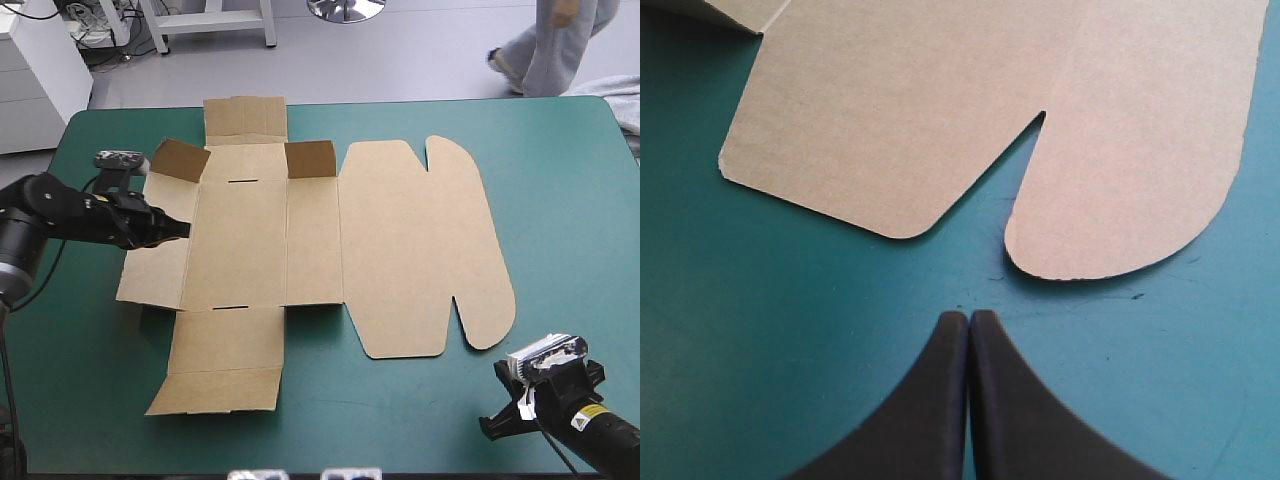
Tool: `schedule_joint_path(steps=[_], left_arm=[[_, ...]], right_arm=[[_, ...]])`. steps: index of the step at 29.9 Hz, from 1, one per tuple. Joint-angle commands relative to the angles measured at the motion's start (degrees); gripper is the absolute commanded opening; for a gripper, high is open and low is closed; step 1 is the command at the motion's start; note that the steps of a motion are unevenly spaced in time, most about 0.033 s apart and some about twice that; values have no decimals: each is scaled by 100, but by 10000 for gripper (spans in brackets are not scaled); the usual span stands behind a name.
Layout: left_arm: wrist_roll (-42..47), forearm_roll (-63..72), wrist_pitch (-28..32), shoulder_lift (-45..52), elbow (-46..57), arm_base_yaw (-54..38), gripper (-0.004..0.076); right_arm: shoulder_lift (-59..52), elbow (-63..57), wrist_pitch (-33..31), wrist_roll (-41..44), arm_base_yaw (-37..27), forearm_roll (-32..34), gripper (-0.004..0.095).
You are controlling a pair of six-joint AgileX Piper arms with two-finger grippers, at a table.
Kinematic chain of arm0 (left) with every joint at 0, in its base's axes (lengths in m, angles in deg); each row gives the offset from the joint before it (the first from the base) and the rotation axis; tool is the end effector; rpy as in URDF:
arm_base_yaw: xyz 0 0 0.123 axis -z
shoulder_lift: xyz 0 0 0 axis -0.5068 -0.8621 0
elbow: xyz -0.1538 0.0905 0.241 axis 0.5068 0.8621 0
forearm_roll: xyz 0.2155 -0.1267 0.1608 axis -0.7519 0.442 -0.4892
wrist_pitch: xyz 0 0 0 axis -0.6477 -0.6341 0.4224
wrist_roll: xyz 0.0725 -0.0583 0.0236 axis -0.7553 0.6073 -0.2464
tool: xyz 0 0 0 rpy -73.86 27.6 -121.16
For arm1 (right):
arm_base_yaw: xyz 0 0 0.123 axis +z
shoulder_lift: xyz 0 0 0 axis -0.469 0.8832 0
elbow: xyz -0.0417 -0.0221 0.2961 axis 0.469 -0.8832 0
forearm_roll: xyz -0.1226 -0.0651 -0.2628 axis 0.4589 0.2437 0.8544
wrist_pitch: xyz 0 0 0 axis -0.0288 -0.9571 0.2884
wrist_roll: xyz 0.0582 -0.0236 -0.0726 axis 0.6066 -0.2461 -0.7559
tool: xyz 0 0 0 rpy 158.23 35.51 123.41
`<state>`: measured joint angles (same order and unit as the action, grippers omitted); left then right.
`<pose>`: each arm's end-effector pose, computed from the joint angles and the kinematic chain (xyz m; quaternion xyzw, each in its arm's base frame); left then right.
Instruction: Fold the box
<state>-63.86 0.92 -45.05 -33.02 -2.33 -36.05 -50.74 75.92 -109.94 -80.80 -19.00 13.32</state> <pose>0.3246 -0.0105 0.3585 0.1204 0.9347 -0.1737 0.2857 0.1028 0.0404 0.2621 -0.2200 0.8661 0.0986 0.4379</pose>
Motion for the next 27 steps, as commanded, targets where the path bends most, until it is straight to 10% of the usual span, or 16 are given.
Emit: schedule_joint_path(steps=[1,9,18,27], left_arm=[[-259,675,-234,47,-286,-666,14],[-279,751,164,-69,-286,-1863,43],[-372,907,-538,-794,-286,-2104,494],[-870,897,-926,-1783,-390,-2104,505]], right_arm=[[43,160,298,-29,-3,-100,-19],[43,160,298,-29,-3,-100,-19],[43,160,298,-29,-3,-100,-19],[43,160,298,-29,-3,-100,-19]])
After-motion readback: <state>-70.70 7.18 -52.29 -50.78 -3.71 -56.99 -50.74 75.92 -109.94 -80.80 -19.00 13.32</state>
